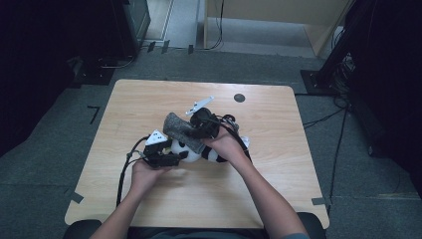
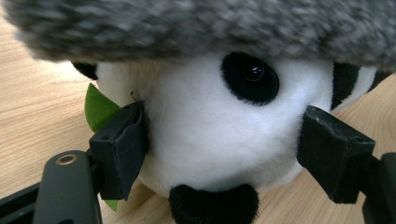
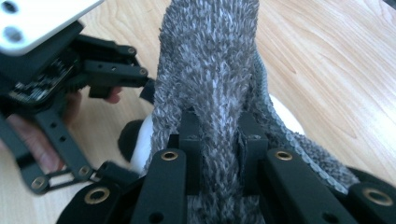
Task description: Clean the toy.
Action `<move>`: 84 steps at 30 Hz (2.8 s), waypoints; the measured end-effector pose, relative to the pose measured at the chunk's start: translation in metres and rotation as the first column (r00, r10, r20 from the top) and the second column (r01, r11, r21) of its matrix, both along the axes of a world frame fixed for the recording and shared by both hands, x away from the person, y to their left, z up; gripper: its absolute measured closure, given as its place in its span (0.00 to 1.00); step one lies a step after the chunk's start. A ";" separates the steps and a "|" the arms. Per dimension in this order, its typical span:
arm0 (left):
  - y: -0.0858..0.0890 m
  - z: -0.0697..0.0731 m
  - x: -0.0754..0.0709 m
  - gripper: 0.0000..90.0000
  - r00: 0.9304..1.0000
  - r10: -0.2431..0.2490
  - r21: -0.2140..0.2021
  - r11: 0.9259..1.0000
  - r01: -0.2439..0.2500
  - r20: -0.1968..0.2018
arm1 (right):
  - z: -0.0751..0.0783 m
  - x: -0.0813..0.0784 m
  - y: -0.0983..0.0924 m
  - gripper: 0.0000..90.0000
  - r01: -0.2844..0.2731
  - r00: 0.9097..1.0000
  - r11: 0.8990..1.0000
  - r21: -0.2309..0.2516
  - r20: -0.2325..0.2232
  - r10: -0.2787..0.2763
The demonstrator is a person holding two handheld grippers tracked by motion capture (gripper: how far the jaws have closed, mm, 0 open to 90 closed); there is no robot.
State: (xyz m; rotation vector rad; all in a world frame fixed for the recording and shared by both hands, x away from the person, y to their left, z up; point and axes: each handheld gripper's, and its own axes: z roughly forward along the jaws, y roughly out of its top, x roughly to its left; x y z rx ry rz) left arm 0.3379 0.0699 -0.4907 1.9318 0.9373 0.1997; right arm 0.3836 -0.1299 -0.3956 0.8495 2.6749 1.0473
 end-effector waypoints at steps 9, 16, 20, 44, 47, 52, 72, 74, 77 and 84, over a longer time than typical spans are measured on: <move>0.001 0.000 0.001 0.26 1.000 0.003 -0.016 1.000 -0.003 -0.016 | -0.004 -0.020 -0.014 0.86 -0.043 0.999 0.999 -0.013 0.017 0.043; 0.000 0.000 0.000 0.28 1.000 0.000 -0.014 1.000 0.000 -0.013 | -0.010 -0.041 -0.033 0.87 -0.064 0.996 0.998 -0.017 0.068 0.065; -0.001 0.000 0.000 0.28 1.000 -0.006 -0.005 1.000 0.006 -0.008 | -0.011 -0.046 -0.040 0.87 -0.067 0.995 0.998 -0.008 0.068 0.067; 0.001 0.001 0.002 0.37 1.000 -0.013 -0.015 1.000 0.013 -0.017 | 0.004 -0.047 -0.091 0.87 0.054 0.992 0.998 0.025 0.111 -0.056; 0.001 0.001 0.002 0.37 1.000 -0.012 -0.014 1.000 0.011 -0.018 | 0.004 -0.045 -0.097 0.87 0.070 0.991 0.997 0.025 0.109 -0.073; 0.001 0.001 0.003 0.37 1.000 -0.012 -0.016 1.000 0.012 -0.018 | 0.008 -0.042 -0.105 0.86 0.110 0.986 0.993 0.045 0.123 -0.115; -0.001 0.005 0.001 0.38 1.000 -0.016 0.014 1.000 0.016 -0.012 | 0.011 -0.063 -0.042 0.86 -0.015 0.993 0.992 0.125 0.114 0.001; -0.001 0.006 0.001 0.39 1.000 -0.013 0.013 1.000 0.013 -0.013 | 0.001 -0.057 -0.032 0.86 -0.009 0.995 0.993 0.118 0.099 -0.003; -0.001 0.006 0.001 0.39 1.000 -0.011 0.010 1.000 0.011 -0.015 | -0.006 -0.053 -0.024 0.86 -0.006 0.997 0.994 0.111 0.077 -0.003; -0.001 0.005 0.002 0.39 1.000 -0.001 0.005 1.000 0.001 -0.020 | -0.024 -0.048 -0.017 0.86 0.006 0.994 0.997 0.078 0.106 -0.015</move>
